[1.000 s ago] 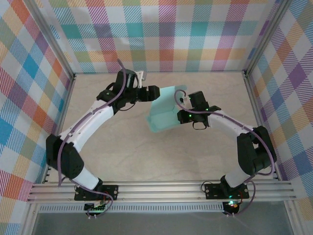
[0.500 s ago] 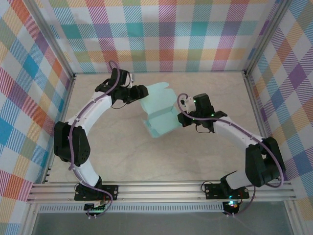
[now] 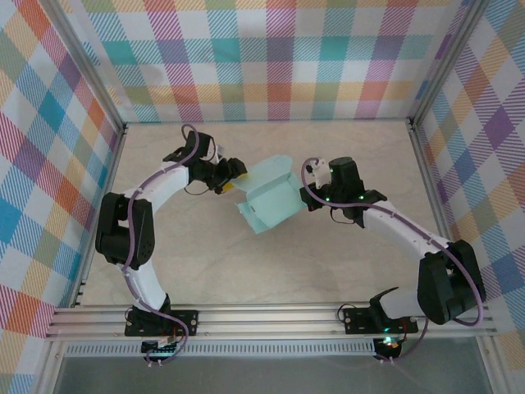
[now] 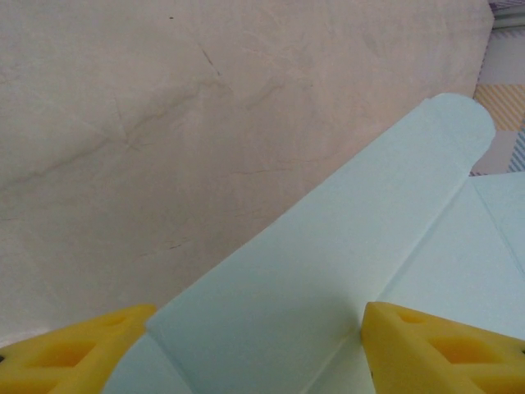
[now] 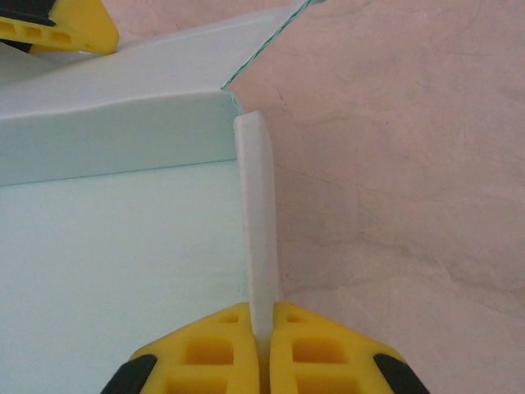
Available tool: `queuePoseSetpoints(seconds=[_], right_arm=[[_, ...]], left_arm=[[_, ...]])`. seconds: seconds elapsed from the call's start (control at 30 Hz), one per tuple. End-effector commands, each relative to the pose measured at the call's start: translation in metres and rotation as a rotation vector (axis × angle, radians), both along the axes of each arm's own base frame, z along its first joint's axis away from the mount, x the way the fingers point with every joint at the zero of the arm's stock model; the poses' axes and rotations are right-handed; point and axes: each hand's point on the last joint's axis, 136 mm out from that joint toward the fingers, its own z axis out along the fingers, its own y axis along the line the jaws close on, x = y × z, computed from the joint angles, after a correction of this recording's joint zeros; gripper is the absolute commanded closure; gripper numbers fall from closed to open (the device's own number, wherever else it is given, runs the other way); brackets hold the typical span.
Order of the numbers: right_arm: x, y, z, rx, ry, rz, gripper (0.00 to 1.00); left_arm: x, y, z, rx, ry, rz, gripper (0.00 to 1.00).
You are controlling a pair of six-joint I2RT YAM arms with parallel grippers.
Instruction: Fold the paper box
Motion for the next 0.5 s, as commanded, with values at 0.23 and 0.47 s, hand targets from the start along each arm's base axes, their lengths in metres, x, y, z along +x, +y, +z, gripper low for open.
queuePoseSetpoints(seconds=[0.23, 0.47], right_arm=[[0.022, 0.001, 0.004, 0.002, -0.021, -0.069, 1.0], [0.037, -0.01, -0.007, -0.039, 0.03, -0.174, 1.0]], left_arm=[[0.033, 0.01, 0.115, 0.012, -0.292, 0.093, 0.1], [0.019, 0.042, 0.178, 0.094, -0.514, 0.2, 0.01]])
